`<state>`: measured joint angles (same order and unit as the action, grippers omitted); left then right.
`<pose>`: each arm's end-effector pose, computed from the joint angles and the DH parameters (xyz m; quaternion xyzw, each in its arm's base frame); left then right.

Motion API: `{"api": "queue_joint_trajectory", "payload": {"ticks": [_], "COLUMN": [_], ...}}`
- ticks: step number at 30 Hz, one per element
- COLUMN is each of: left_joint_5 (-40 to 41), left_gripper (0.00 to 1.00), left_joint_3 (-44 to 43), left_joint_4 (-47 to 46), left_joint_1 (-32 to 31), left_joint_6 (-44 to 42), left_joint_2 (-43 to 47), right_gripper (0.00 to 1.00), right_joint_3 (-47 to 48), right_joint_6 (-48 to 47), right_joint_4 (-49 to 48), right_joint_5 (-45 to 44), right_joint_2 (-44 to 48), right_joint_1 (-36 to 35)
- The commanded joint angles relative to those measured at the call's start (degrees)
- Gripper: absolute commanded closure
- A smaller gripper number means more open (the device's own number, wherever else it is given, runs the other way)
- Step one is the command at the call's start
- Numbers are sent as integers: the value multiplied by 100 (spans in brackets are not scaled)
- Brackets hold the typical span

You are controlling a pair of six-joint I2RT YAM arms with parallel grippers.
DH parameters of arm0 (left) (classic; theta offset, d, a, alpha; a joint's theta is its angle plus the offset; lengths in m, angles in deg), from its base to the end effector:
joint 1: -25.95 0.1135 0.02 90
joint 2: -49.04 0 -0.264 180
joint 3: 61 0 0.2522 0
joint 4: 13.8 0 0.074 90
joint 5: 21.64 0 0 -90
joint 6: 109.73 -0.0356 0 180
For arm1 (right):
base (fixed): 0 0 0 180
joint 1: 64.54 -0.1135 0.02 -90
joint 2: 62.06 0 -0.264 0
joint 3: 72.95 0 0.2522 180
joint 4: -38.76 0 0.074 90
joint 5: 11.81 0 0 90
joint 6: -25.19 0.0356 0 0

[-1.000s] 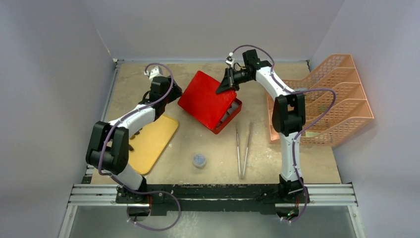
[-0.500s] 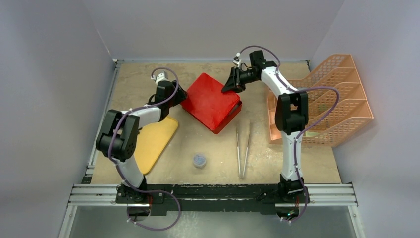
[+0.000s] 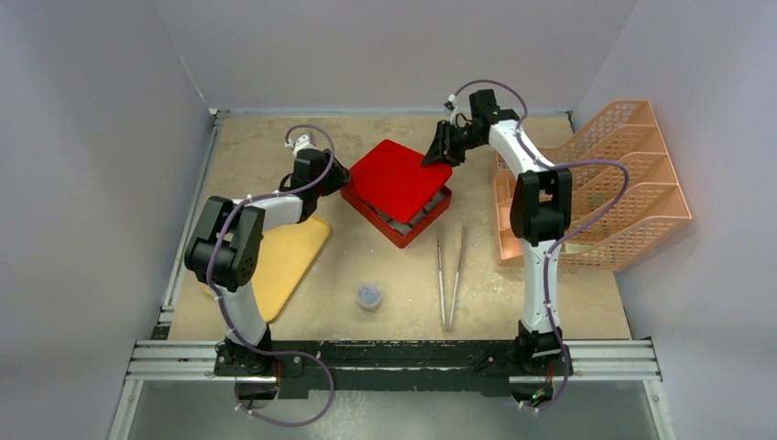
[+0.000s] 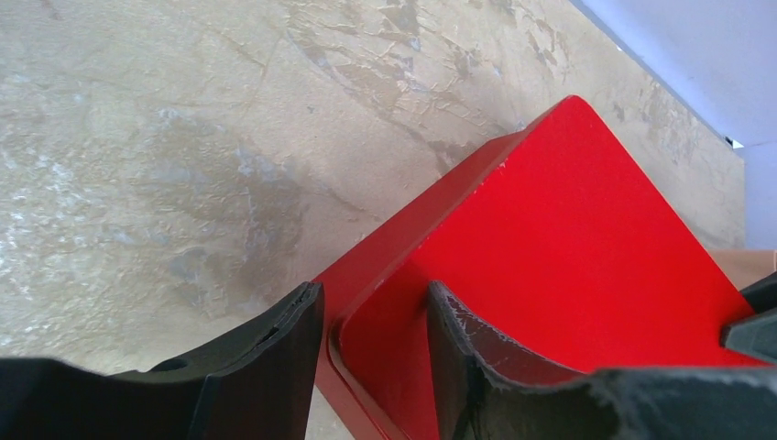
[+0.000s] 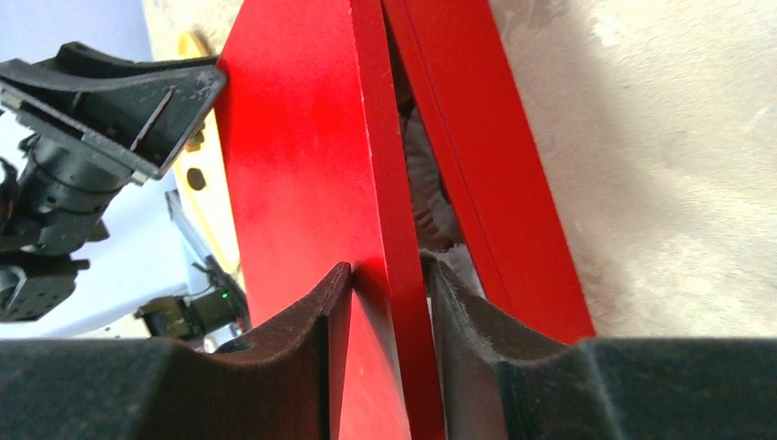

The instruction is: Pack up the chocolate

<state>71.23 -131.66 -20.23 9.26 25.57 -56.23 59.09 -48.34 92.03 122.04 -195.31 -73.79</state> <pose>0.3776 -0.1114 0.1732 -0.2244 0.8279 -0.2460 0.4513 0.5003 0.1065 0.2193 -0.0580 0.8889 0.4097 0.1967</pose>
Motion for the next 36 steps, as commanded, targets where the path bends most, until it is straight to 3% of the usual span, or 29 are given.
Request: {"api": "queue_joint_trajectory", "payload": {"ticks": [1,12,18,30,36], "left_joint_5": [-86,84,-16,-144,134], "left_gripper": [55,58,56,62,62], "left_joint_3": [-260,-283,-356,-733,-929], "left_joint_4": [-179,121,209,351,882], "left_joint_1": [-97,-132,-162,-289,-345], "left_joint_6": [46,-202,-185,-75,-47], "left_joint_2": [-46,10,24,-195,-168], "right_gripper": [60,43,43,43,45], "right_joint_3": [256,-470,-841,-1690,-2043], "right_joint_6": [-28,40,-35,-176,-170], "right_joint_4": [112,250,111,-77,-231], "right_joint_5": [-855,-2424,-2215,-2813,-3051], "right_joint_2": [257,981,1262,1661,1641], "right_joint_1": [97,120,121,108,104]}}
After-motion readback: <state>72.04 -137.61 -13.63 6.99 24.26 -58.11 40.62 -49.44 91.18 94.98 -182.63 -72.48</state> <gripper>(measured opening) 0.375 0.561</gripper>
